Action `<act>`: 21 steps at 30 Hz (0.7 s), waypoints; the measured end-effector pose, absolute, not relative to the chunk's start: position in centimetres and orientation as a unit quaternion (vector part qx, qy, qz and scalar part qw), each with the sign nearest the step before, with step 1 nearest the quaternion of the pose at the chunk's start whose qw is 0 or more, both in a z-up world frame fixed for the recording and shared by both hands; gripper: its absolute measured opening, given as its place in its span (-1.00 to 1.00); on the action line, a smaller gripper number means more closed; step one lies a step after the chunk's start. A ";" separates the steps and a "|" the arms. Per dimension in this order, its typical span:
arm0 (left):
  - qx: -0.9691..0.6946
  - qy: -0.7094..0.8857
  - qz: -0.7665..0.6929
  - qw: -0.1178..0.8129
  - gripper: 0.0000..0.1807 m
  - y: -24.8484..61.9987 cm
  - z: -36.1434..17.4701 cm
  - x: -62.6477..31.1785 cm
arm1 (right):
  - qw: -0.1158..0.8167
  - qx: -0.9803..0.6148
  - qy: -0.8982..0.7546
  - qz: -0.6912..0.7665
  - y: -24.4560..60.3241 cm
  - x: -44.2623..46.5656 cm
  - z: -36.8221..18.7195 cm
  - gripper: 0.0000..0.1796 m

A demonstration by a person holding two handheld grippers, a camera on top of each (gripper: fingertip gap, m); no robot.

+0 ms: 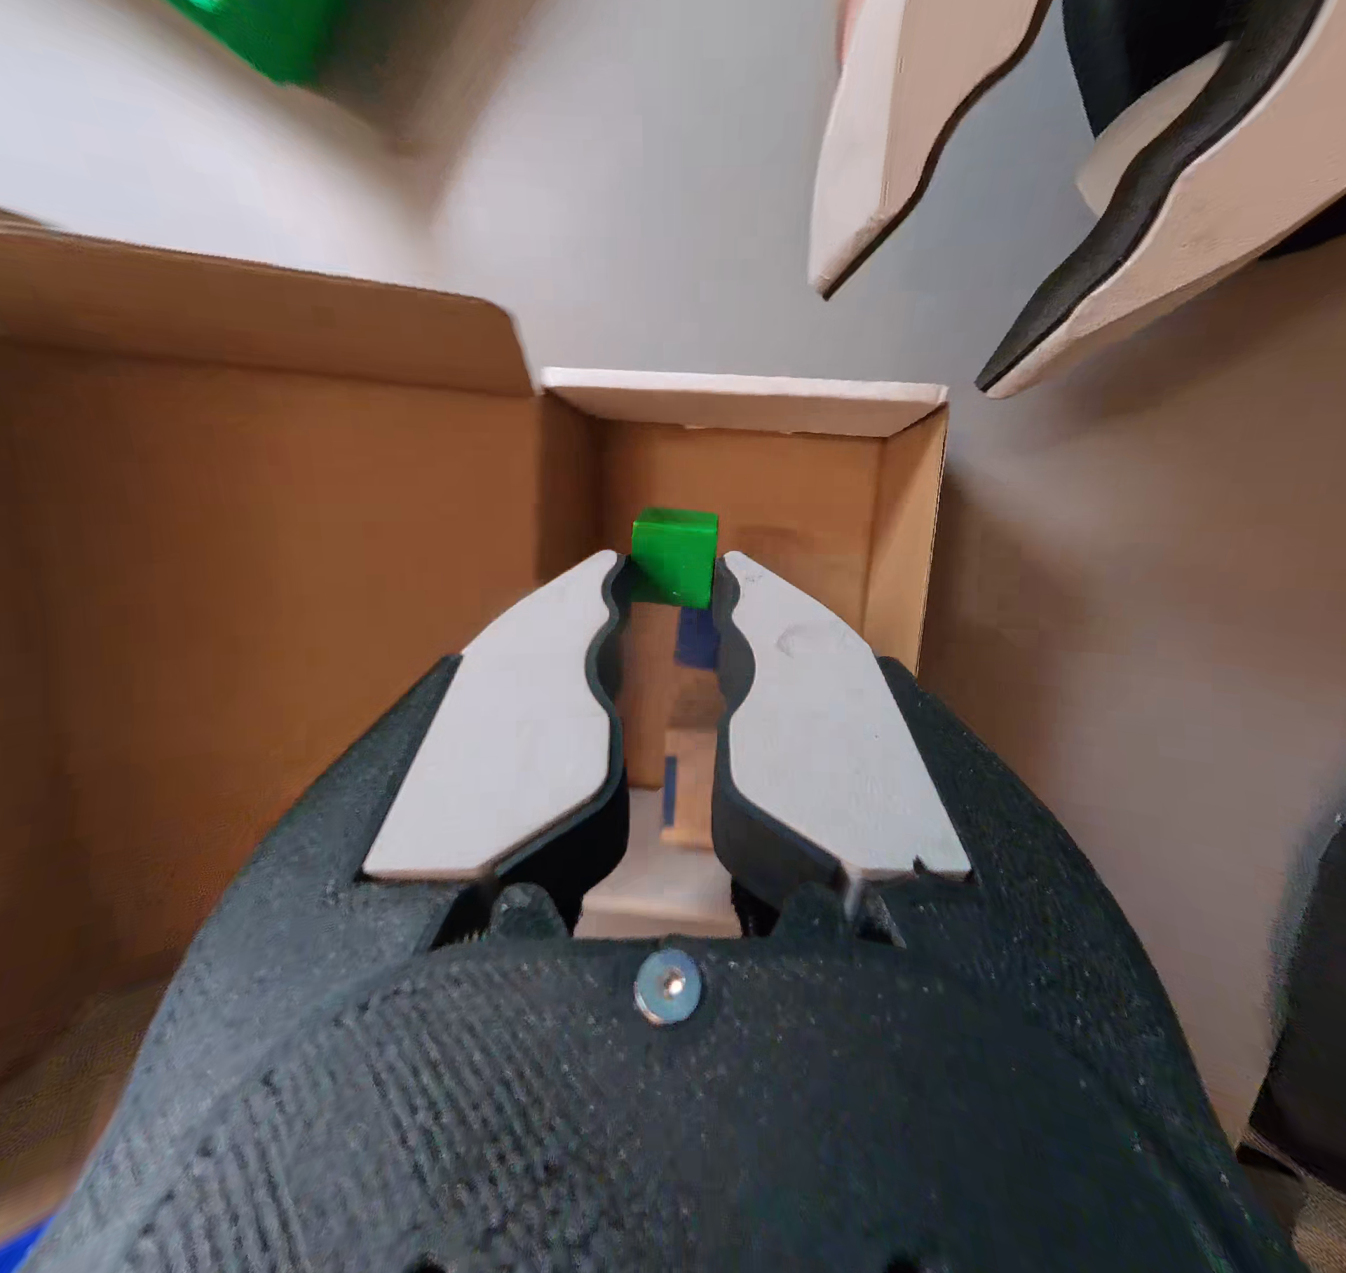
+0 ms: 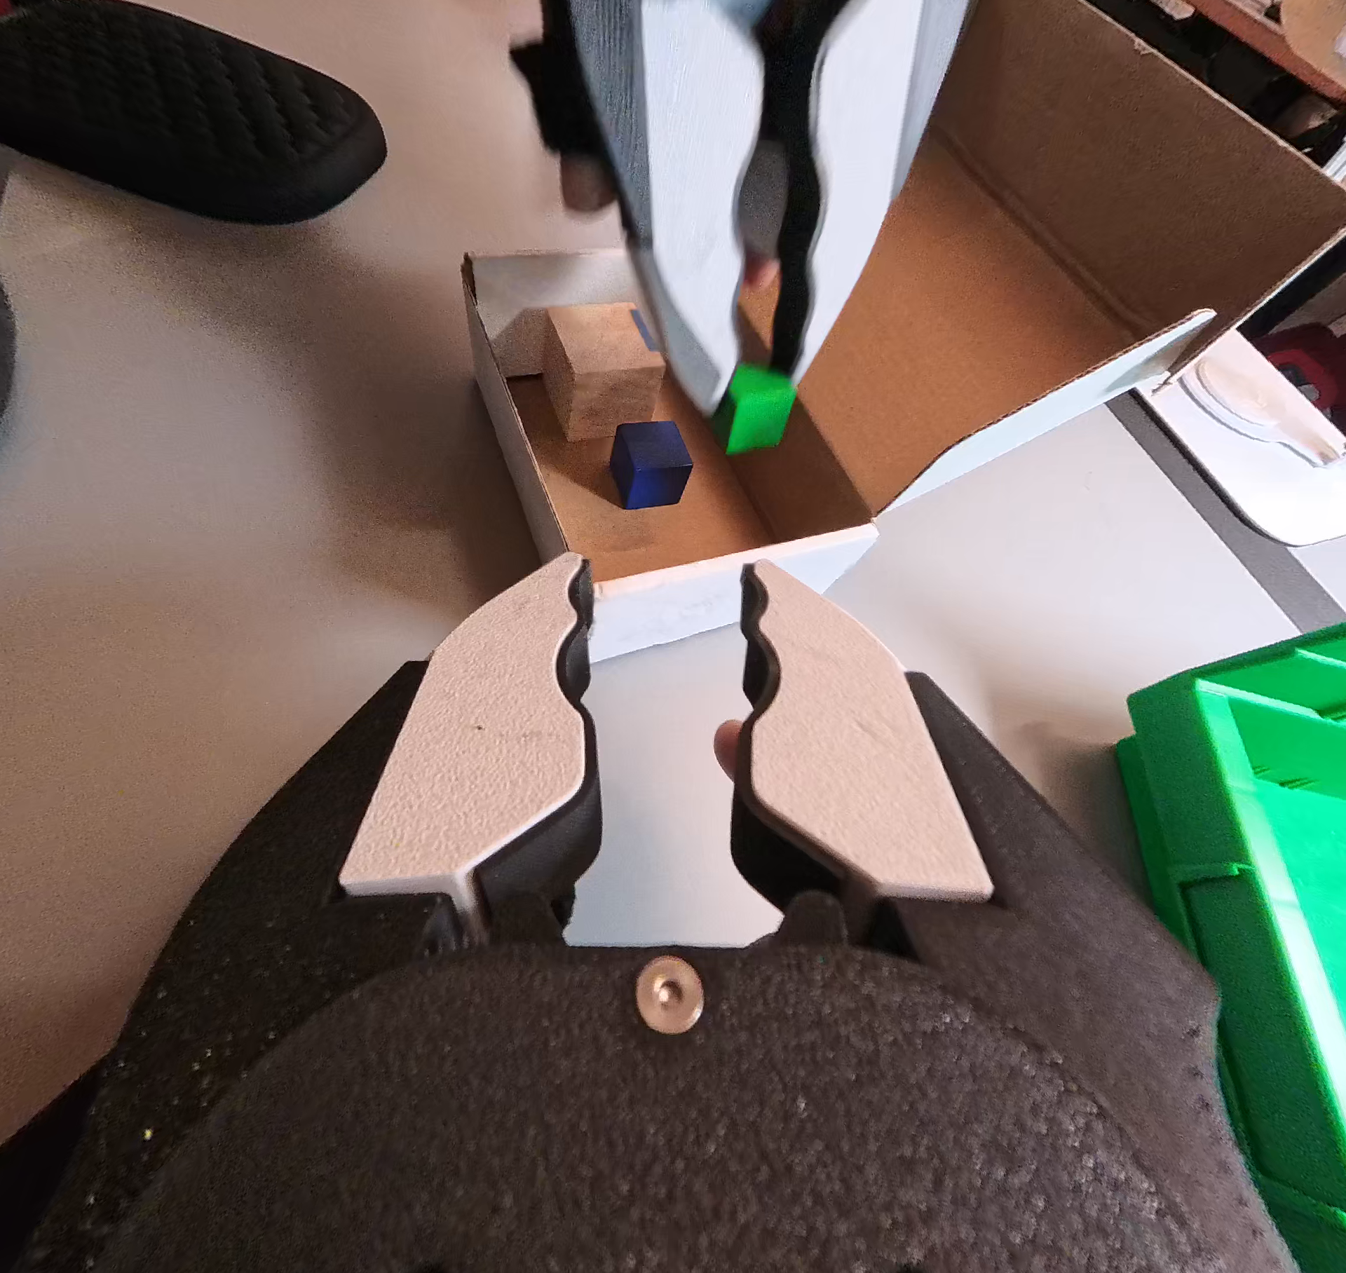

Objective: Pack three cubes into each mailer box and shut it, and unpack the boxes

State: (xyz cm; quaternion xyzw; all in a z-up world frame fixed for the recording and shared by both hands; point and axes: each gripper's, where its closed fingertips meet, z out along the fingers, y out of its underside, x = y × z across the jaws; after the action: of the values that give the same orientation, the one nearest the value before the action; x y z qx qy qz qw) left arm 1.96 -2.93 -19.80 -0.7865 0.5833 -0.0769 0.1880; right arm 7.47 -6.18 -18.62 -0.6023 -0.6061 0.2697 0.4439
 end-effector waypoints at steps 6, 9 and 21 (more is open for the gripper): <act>-0.788 0.592 -0.088 0.143 -0.77 -3.8 -23.7 3.4 | 0.442 -0.603 -0.610 0.264 -6.2 7.5 -18.9 -0.57; -0.787 0.597 -0.082 0.134 -0.77 -4.0 -24.6 3.4 | 0.438 -0.604 -0.613 0.259 -6.1 7.5 -19.1 -0.57; -0.781 0.492 -0.145 0.357 -0.72 -2.7 -14.3 -0.9 | 0.481 -0.657 -0.517 0.264 -2.5 8.3 -17.9 -0.63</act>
State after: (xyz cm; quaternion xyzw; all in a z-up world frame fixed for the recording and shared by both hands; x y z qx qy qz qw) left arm -0.90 -2.73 -14.33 -0.7808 0.4921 -0.1445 0.3568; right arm 8.31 -2.48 -17.88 -0.6568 -0.5171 0.2640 0.4812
